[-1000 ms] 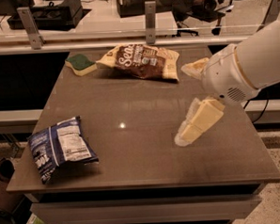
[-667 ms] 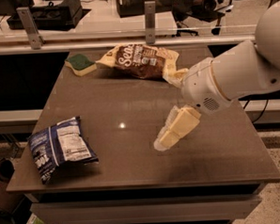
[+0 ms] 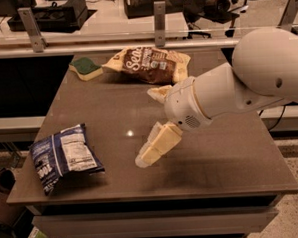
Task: Pick blue chip bag
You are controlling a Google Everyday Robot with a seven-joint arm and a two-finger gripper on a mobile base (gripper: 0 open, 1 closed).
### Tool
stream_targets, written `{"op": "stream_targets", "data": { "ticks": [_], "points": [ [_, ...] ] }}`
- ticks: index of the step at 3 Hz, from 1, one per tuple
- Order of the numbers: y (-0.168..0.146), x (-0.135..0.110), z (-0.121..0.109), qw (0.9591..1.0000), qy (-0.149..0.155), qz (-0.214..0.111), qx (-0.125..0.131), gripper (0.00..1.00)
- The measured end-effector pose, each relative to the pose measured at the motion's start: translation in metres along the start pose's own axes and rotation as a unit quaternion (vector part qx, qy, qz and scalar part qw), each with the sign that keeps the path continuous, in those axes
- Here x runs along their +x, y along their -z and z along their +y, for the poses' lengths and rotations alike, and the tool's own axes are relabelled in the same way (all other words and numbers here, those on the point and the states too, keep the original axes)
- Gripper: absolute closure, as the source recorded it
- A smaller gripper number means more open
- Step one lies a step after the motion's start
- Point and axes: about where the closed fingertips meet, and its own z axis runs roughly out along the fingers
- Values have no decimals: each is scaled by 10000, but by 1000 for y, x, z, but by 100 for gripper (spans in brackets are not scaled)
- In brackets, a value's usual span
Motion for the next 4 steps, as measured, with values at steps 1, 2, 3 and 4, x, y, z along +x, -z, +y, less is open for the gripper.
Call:
{"op": "stream_targets", "data": {
  "ticks": [1, 2, 3, 4],
  "points": [
    [0, 0, 0, 10000, 0, 0, 0, 0],
    [-18, -5, 2, 9999, 51, -140, -53, 0],
    [-44, -11, 10, 9984, 82, -550, -119, 0],
    [-65, -26, 20, 9954, 169, -920, -228, 0]
  ]
}}
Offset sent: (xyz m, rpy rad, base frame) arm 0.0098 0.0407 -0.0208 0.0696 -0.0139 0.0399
